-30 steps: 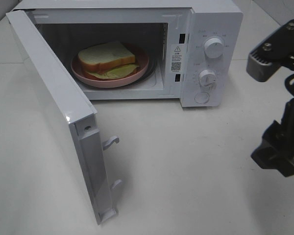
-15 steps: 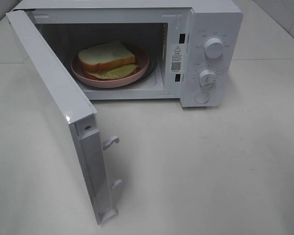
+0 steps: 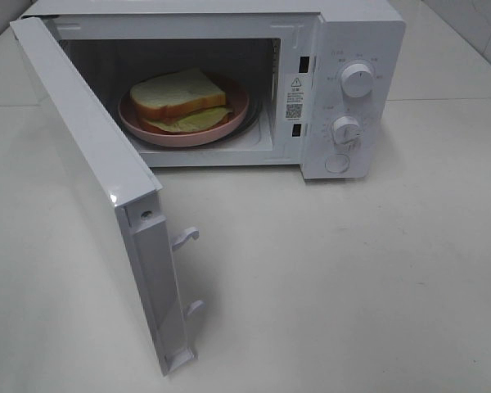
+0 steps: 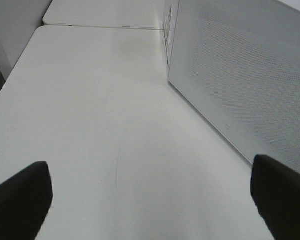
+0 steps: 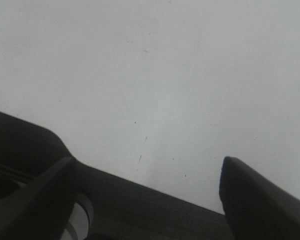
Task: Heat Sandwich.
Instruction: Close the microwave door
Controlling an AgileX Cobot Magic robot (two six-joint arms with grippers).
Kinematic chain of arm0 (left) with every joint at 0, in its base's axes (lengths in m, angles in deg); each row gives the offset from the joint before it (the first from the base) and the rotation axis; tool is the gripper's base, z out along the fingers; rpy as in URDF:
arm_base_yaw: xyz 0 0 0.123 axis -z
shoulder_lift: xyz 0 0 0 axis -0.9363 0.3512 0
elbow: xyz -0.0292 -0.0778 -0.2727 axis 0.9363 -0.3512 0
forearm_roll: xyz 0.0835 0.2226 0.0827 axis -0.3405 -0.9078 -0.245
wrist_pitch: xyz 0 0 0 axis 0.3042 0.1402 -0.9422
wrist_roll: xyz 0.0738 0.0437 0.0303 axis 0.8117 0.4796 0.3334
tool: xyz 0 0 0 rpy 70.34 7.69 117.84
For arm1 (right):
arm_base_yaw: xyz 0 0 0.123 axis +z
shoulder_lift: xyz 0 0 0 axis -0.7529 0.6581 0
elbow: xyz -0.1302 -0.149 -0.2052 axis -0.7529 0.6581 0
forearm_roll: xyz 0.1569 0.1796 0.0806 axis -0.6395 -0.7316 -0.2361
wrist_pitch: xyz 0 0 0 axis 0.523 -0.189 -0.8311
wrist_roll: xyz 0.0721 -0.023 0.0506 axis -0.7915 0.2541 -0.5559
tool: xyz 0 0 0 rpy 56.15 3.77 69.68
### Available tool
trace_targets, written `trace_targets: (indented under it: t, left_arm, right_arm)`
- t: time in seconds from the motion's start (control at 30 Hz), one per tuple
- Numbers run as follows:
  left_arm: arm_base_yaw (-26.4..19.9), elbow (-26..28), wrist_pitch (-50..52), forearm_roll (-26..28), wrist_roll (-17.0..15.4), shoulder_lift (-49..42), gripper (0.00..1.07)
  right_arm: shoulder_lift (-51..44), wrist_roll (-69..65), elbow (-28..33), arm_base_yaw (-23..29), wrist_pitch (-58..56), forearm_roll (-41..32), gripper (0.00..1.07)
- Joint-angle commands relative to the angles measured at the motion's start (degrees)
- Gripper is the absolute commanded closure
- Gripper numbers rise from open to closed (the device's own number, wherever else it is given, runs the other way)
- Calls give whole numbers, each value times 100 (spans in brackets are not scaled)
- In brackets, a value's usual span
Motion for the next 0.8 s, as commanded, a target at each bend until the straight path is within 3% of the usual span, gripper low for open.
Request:
trace_targets:
  t: [0.03, 0.27, 0.8]
  left_arm:
    - [23, -11, 17, 6, -29, -166, 5]
    - [23, -11, 17, 6, -29, -166, 5]
    - [23, -11, 17, 6, -29, -166, 5]
  right_arm:
    - [-418, -17, 126, -315, 160, -40, 31]
    - [-1272, -17, 430, -882, 286, -86, 31]
    - [-2985, -23, 418, -1725, 286, -218, 31]
